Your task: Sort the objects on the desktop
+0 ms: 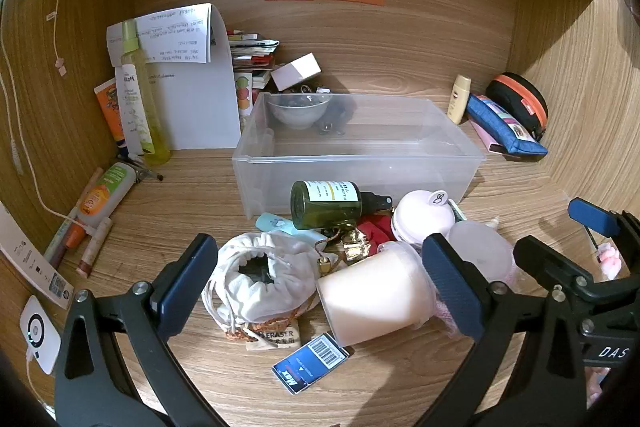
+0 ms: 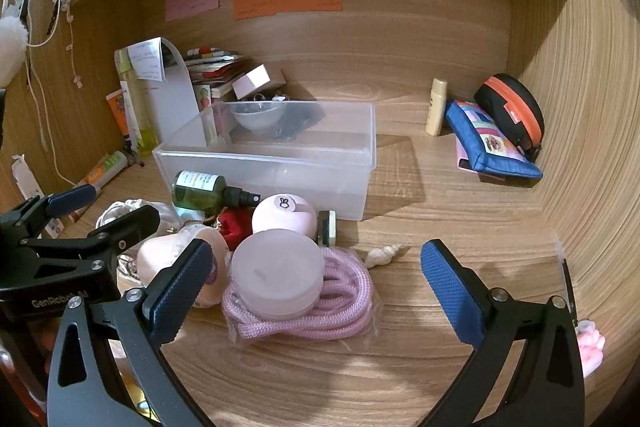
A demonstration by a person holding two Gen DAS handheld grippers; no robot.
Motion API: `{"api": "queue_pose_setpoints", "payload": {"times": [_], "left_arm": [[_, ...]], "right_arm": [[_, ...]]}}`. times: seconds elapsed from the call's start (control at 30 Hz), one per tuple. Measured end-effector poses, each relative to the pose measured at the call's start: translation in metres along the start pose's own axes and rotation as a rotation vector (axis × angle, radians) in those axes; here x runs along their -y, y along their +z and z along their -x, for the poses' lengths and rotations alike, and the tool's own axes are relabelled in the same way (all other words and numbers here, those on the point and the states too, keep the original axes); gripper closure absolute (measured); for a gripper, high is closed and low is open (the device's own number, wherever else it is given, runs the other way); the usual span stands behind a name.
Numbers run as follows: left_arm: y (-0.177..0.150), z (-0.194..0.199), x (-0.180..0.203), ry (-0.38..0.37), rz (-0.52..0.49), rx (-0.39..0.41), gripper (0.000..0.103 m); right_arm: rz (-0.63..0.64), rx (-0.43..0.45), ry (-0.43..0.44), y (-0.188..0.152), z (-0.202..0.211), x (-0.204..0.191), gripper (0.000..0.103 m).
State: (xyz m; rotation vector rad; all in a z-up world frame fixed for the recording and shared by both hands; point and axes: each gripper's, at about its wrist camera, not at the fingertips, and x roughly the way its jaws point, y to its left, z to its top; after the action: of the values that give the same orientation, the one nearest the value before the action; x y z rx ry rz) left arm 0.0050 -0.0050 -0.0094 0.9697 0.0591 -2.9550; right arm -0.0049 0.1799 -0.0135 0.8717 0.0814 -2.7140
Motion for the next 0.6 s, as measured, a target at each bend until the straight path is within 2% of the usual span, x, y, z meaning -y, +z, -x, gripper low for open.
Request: {"api": "queue_pose_setpoints", "payload": {"times": [0.6], "left_arm": [[-0.0014, -0.002, 0.0018, -0.002, 0.002, -0.009, 0.0]], "right_arm": [[0.003, -0.006, 0.001, -0.0012, -0.0003, -0.0015, 0.0]]}}
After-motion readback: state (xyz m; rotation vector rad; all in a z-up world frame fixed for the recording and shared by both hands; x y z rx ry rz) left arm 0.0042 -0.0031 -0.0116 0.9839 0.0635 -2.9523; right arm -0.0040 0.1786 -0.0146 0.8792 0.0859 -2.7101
